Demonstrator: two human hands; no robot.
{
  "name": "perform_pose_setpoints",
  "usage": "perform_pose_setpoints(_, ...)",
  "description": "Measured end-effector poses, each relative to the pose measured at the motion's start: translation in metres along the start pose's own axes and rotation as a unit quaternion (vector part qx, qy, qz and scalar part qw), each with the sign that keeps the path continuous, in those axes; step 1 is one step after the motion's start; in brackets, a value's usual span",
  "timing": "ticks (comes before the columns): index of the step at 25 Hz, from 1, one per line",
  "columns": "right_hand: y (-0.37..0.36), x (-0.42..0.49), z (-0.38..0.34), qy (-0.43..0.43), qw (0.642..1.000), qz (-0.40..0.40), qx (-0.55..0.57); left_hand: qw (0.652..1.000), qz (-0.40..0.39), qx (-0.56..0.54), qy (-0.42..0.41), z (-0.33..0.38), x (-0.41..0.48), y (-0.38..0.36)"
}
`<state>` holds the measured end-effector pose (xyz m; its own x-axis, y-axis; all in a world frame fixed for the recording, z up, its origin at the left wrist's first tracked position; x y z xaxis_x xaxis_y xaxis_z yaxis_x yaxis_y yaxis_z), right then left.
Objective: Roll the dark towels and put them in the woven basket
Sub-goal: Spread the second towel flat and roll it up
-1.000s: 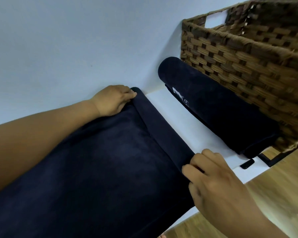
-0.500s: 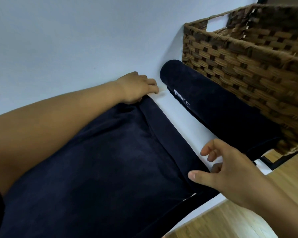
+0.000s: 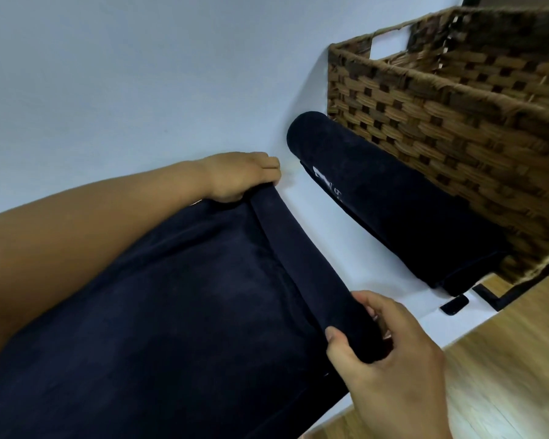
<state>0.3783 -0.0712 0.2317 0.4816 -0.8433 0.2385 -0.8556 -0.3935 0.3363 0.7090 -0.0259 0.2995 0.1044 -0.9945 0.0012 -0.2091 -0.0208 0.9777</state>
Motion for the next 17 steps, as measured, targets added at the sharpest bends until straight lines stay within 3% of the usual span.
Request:
perform_pose_setpoints(3,0.0,0.0,-0.006,0.061,0.998,0.023,-0.019,0.996,-0.076,0.023,0.038,0.002,-0.006,0.001)
perform_pose_setpoints(8,0.002,0.008,-0.003,0.06,0.998,-0.013,-0.002,0.969,-0.147,0.171,-0.102,0.01,0.006,0.007)
perform_pose_setpoints(10,0.004,0.009,-0.004,0.061,0.998,-0.019,0.001,0.962,-0.158,0.188,-0.116,0.009,0.011,0.008)
perform_pose_setpoints(13,0.005,0.007,-0.009,0.088,0.996,0.006,-0.005,0.973,-0.076,0.186,-0.113,0.007,0.015,0.006)
perform_pose_setpoints(17,0.0,0.0,-0.021,0.284,0.952,0.063,-0.095,0.975,0.141,0.139,-0.1,0.006,-0.004,-0.002)
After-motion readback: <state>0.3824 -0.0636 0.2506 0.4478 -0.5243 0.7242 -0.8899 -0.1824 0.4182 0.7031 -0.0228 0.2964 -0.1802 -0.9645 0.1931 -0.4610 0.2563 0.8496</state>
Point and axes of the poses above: each hand's wrist, its own x-axis towards the middle knuckle, its own y-axis out of the back of the hand, z = x × y, the point moved 4 cm from there along x, towards the middle knuckle, and after that the axes turned 12 degrees about z, right-handed, at the moved point
